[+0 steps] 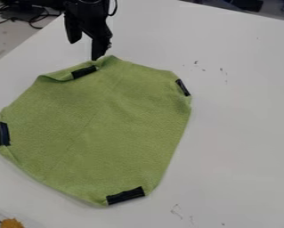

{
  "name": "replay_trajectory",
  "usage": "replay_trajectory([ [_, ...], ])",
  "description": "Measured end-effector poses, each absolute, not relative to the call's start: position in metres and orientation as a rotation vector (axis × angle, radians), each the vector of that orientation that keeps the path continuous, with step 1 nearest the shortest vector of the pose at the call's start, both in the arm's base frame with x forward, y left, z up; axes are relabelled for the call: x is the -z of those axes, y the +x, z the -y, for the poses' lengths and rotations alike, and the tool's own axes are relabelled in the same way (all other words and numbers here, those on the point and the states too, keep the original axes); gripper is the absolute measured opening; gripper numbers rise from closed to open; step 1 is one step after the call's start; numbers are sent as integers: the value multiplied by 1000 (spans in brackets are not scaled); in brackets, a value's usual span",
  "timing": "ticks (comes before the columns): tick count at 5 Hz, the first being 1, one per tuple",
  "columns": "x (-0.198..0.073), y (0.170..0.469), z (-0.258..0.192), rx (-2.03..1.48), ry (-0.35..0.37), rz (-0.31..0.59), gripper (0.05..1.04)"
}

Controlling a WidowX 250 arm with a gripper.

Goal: Fold the cloth from bottom right to top left

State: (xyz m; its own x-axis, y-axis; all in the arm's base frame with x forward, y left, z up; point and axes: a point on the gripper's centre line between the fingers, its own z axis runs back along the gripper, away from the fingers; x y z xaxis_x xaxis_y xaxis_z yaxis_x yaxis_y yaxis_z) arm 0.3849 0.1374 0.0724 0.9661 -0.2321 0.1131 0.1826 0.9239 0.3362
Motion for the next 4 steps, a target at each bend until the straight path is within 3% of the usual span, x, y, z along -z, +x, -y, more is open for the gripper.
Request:
replay_trajectory([
  [2, -41, 361, -130, 187, 300, 105, 1001],
  [3, -56, 335, -121, 87, 320, 160, 1001],
  [4, -68, 305, -89, 4, 298, 154, 1001],
])
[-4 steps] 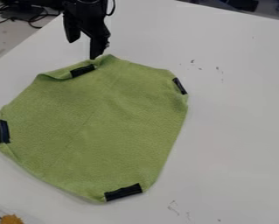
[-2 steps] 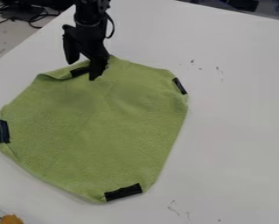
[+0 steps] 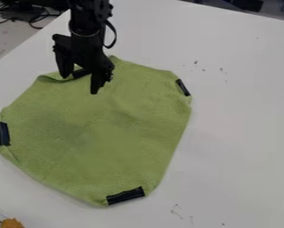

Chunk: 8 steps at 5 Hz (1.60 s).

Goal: Fold the cloth from bottom right to top left

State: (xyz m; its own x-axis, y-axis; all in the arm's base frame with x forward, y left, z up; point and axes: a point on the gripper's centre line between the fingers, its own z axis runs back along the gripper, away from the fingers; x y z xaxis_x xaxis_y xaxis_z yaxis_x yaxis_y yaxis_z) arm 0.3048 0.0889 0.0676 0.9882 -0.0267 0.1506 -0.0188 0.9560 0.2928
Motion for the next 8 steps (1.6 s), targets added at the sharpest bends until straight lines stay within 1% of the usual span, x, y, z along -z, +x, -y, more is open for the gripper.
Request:
replay_trajectory([
  [1, -74, 272, -55, -123, 271, 174, 1001],
  [2, -77, 246, -18, -174, 246, 167, 1001],
  [3, -77, 226, 5, -154, 177, 102, 1000],
  [4, -69, 213, 28, -112, 95, 85, 1000],
  [5, -55, 210, 35, -120, 63, 96, 1000],
  [6, -43, 209, 39, -123, 58, 60, 1000],
  [7, -27, 200, 57, -171, 116, 22, 1000],
  [8, -14, 194, 61, -219, 160, 22, 1000],
])
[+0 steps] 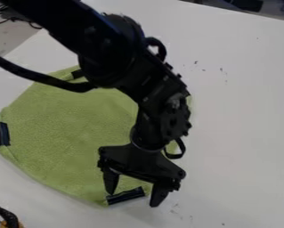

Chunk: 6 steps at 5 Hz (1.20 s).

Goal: Fold the cloth from bottom right to top left

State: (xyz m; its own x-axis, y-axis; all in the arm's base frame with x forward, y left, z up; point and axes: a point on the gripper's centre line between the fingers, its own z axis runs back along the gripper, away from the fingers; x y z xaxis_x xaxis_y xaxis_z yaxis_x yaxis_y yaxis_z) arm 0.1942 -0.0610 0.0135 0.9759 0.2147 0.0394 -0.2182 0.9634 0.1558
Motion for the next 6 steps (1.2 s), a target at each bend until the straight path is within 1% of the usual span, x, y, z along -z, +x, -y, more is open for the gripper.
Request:
replay_trajectory([
  [1, -4, 189, 63, -246, 148, 60, 999],
  [2, -2, 187, 63, -258, 117, 95, 999],
  [3, 2, 186, 62, -283, 83, 96, 1000],
  [4, 3, 186, 60, -294, 59, 86, 954],
  [5, 3, 186, 58, -315, 37, 69, 733],
  [6, 2, 187, 57, -320, 29, 60, 617],
])
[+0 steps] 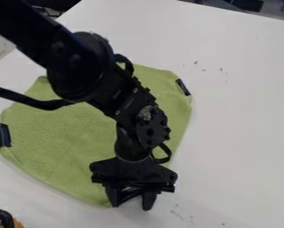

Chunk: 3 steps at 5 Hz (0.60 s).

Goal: Fold the cloth from bottom right to top left

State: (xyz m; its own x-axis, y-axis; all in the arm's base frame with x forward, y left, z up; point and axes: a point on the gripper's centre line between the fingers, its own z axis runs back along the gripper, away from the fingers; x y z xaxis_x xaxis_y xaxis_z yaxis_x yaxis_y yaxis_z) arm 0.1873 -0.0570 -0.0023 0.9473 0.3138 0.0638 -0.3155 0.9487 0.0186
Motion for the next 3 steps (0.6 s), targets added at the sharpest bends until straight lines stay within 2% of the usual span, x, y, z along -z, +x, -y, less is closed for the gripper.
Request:
replay_trajectory([
  [1, 2, 188, 56, -321, 28, 59, 583],
  [3, 1, 186, 53, -325, 52, 46, 282],
])
